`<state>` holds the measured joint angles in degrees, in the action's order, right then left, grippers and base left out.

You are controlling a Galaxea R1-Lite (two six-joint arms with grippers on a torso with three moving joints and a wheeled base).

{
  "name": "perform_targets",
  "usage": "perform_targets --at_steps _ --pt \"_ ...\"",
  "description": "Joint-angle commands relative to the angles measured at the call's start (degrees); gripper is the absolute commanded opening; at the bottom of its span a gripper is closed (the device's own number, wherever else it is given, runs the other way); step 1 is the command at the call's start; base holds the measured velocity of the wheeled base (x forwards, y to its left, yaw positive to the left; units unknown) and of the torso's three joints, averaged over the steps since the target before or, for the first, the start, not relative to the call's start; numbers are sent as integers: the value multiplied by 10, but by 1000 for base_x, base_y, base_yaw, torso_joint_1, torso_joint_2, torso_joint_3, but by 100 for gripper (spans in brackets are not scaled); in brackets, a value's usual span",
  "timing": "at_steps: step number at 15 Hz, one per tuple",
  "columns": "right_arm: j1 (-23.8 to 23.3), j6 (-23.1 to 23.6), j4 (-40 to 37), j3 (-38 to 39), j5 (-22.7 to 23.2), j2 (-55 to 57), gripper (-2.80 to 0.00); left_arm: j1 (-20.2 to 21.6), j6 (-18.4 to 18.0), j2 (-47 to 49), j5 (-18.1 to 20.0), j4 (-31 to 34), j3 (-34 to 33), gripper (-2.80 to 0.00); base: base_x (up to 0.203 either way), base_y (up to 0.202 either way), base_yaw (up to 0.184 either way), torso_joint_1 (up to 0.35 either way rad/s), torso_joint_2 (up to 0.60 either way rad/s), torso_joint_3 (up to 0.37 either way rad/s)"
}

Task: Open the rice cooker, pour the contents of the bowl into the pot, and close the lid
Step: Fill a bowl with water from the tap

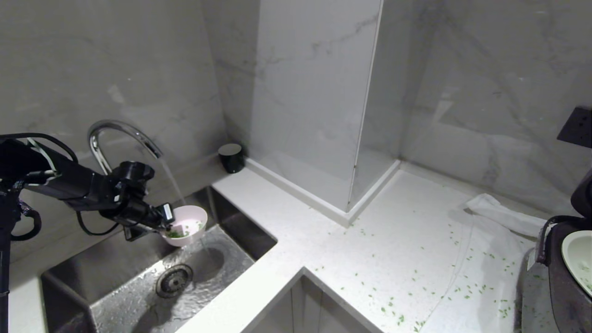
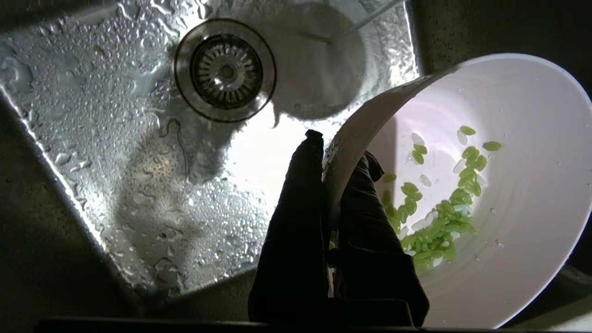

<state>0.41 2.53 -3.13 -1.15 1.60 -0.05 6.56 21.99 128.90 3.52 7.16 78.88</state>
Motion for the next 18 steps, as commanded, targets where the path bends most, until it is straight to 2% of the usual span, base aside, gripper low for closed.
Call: perform_targets --at_steps 1,8,18 --pt "0 0 0 0 1 0 -280 3 5 24 -2 1 23 -280 0 0 0 0 0 0" --pt "0 0 0 0 1 0 -280 5 13 39 -3 2 74 -280 0 0 0 0 0 0" --pt "0 0 0 0 1 0 -280 14 28 55 -4 3 109 -280 0 0 0 0 0 0"
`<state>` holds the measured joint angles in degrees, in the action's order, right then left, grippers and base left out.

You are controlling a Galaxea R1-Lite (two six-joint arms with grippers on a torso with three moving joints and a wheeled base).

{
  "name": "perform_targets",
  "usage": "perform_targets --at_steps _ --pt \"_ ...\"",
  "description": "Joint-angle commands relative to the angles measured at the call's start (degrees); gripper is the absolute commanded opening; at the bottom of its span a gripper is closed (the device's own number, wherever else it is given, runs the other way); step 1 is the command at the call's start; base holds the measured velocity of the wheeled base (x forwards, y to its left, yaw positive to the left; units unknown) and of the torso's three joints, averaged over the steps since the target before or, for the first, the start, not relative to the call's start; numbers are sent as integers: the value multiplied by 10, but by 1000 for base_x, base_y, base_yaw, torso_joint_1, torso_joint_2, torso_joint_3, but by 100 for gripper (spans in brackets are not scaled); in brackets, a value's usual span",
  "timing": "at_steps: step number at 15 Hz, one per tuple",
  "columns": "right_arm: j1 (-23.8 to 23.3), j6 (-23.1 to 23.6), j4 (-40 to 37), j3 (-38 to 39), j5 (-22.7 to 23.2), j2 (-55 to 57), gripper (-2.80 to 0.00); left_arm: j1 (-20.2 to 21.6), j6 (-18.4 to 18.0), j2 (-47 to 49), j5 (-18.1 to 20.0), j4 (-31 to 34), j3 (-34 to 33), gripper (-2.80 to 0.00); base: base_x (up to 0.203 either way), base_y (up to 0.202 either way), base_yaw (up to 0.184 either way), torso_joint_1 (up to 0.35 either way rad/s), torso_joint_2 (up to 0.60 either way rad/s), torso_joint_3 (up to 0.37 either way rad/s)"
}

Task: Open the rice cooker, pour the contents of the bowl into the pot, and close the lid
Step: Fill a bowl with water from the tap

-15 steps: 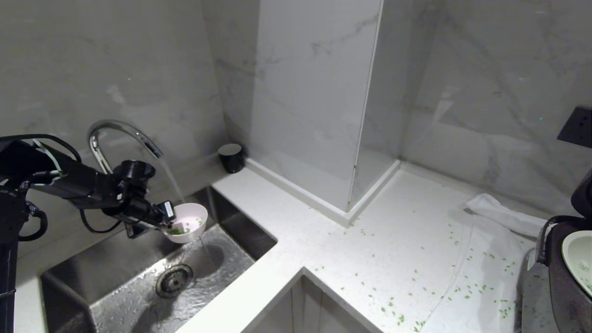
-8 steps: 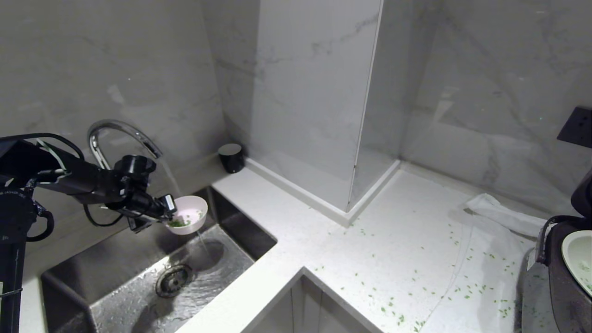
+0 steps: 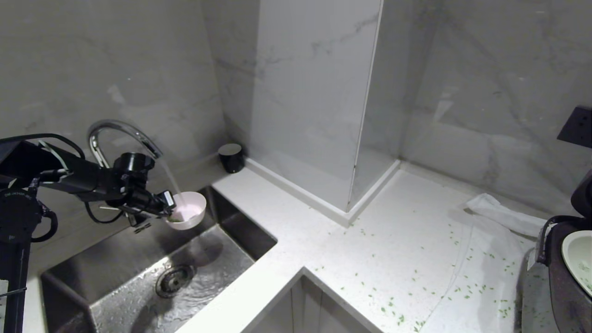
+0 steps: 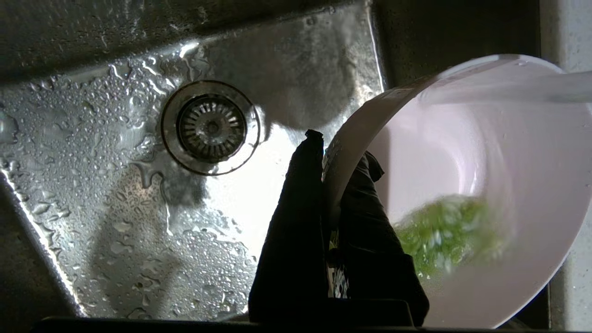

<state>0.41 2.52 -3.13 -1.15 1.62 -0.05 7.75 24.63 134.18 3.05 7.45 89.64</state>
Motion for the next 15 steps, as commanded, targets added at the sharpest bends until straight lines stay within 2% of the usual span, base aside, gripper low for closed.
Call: perform_targets --at_steps 1,15 --pt "0 0 0 0 0 0 -280 2 2 2 0 0 2 -280 0 0 0 0 0 0" --pt "0 0 0 0 0 0 -280 3 15 1 2 1 -1 -280 0 0 0 0 0 0"
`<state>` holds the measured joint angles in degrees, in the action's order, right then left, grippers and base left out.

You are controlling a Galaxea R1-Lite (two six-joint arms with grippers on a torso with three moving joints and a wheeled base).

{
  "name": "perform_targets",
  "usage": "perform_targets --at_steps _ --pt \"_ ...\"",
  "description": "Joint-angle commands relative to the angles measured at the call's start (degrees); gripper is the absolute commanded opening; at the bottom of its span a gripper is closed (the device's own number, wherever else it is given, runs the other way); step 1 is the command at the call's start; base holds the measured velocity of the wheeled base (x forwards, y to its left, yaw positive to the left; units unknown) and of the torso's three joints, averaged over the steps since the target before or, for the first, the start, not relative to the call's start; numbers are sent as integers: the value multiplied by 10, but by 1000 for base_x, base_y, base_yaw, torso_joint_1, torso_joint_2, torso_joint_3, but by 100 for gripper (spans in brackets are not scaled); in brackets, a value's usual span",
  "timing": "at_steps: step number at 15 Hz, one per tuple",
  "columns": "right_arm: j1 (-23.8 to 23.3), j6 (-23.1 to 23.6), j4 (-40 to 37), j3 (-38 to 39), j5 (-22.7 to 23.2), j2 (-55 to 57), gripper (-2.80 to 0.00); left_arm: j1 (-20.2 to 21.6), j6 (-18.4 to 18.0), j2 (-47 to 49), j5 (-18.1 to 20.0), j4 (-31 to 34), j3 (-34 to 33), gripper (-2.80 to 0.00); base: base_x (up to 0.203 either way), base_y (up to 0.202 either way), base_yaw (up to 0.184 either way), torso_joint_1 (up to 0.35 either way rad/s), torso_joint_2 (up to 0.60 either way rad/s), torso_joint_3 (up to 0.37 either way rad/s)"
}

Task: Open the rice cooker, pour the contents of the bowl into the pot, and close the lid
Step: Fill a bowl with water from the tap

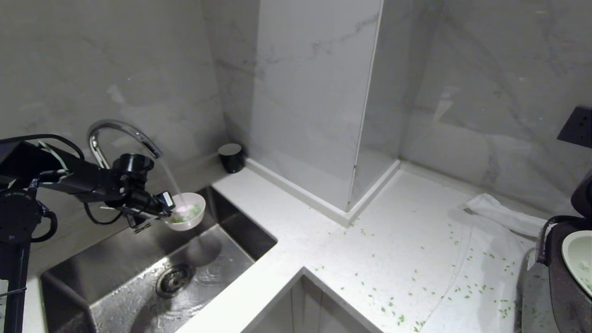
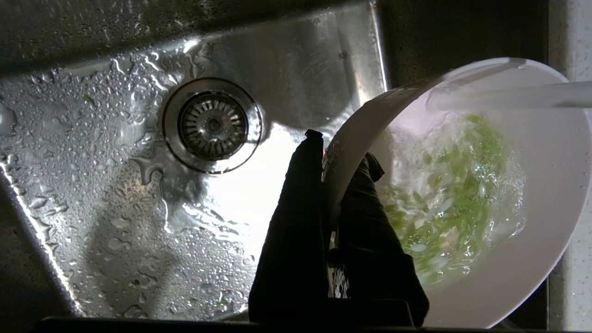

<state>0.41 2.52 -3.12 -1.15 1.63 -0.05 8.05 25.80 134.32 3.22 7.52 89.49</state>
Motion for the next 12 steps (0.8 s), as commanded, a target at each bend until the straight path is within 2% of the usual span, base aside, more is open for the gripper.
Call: perform_targets --at_steps 1,12 --pt "0 0 0 0 0 0 -280 0 3 1 0 0 1 -280 0 0 0 0 0 0" --pt "0 0 0 0 0 0 -280 0 14 1 1 0 0 -280 0 0 0 0 0 0"
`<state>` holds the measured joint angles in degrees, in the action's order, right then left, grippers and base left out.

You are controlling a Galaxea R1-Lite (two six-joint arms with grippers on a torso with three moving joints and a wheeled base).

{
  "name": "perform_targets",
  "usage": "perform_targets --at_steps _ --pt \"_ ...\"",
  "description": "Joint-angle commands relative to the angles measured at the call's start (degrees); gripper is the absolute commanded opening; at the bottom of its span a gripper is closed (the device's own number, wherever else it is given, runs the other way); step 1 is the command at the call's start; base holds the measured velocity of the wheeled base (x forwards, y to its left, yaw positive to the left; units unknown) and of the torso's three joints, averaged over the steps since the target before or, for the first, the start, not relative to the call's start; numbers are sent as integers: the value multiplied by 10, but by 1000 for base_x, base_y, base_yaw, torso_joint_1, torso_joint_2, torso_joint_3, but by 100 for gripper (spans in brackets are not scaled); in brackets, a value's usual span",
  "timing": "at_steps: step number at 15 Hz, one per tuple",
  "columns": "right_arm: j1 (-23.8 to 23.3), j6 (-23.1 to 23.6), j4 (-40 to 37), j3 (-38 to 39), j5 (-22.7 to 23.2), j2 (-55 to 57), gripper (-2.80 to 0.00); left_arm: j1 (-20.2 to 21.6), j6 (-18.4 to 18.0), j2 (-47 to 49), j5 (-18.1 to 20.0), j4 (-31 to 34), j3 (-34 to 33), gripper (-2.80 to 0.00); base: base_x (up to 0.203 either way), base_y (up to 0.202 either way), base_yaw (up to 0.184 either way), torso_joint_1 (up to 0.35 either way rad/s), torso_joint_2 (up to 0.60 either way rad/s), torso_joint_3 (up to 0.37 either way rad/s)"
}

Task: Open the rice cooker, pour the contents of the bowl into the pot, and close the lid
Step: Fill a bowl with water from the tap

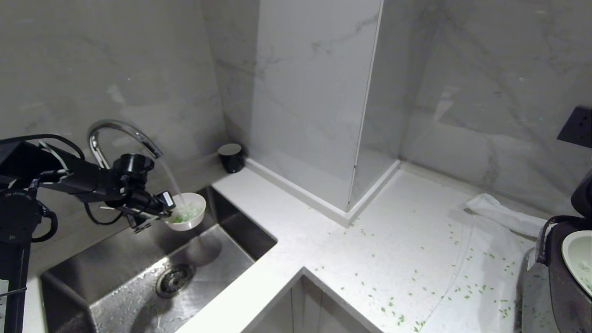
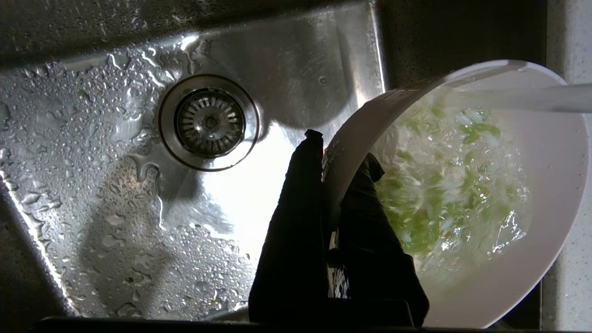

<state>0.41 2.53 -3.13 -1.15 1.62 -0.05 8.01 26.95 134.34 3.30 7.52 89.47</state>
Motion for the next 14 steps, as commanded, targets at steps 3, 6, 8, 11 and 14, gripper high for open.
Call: perform_targets --at_steps 3,6,8,11,14 --pt "0 0 0 0 0 0 -280 0 17 2 3 0 1 -280 0 0 0 0 0 0" --pt "0 0 0 0 0 0 -280 -1 28 3 5 1 2 -280 0 0 0 0 0 0" --pt "0 0 0 0 0 0 -280 -1 29 6 5 1 3 -280 0 0 0 0 0 0" --pt "0 0 0 0 0 0 -280 -2 34 6 5 1 3 -280 0 0 0 0 0 0" --pt "0 0 0 0 0 0 -280 -2 34 6 5 1 4 -280 0 0 0 0 0 0"
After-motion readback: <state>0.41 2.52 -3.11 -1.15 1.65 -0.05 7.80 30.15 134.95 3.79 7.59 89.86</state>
